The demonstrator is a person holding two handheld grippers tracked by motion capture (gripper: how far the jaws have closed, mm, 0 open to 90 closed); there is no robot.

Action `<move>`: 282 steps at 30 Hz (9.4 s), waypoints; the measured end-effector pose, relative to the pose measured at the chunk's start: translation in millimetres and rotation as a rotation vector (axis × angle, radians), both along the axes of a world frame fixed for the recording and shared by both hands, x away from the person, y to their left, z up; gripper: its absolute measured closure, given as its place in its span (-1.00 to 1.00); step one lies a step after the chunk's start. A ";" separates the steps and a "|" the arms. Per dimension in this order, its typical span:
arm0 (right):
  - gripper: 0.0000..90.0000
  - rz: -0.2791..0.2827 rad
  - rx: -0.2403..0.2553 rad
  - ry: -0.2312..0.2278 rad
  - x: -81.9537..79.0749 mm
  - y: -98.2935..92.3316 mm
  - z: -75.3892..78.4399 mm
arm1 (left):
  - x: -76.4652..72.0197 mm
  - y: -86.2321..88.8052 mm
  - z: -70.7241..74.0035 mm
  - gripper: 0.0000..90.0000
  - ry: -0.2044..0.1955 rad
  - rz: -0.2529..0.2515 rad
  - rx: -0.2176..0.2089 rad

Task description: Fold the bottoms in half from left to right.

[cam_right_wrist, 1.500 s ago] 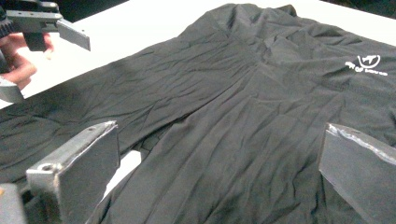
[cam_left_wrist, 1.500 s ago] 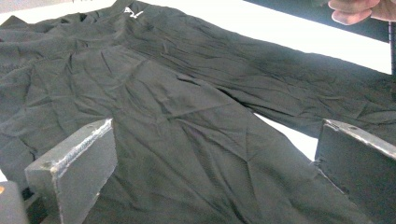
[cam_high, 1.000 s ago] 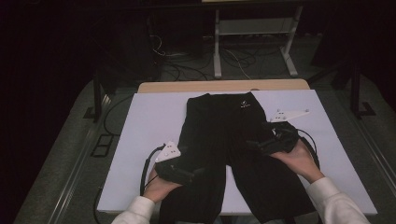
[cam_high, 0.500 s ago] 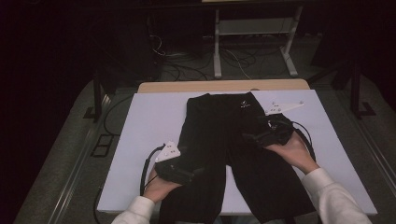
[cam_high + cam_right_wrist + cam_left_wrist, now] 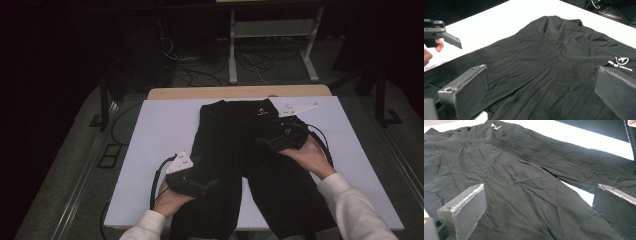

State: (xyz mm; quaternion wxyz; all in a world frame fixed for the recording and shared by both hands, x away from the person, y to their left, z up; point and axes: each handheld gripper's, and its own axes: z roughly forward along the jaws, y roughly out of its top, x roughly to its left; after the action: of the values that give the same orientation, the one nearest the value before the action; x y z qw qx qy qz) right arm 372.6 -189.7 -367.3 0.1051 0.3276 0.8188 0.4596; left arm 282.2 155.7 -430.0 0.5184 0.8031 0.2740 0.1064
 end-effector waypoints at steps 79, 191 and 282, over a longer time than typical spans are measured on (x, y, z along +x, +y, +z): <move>-1.00 0.007 -0.045 0.012 76.9 70.0 9.8 | 0.4 0.9 -0.1 -1.00 0.013 -0.003 -0.024; -0.69 -0.097 -0.075 0.085 162.9 195.0 -62.9 | 3.4 13.1 3.9 -1.00 0.015 0.022 -0.079; 0.97 -0.241 -0.011 0.094 138.9 182.0 -52.0 | -31.3 75.8 -3.8 -1.00 0.281 0.102 0.084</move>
State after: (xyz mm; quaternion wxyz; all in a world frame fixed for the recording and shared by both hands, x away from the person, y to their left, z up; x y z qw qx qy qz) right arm 511.6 -7.7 -419.2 0.1230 0.4443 0.7800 0.4232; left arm 250.9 231.5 -433.7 0.4346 0.8161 0.3796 0.0307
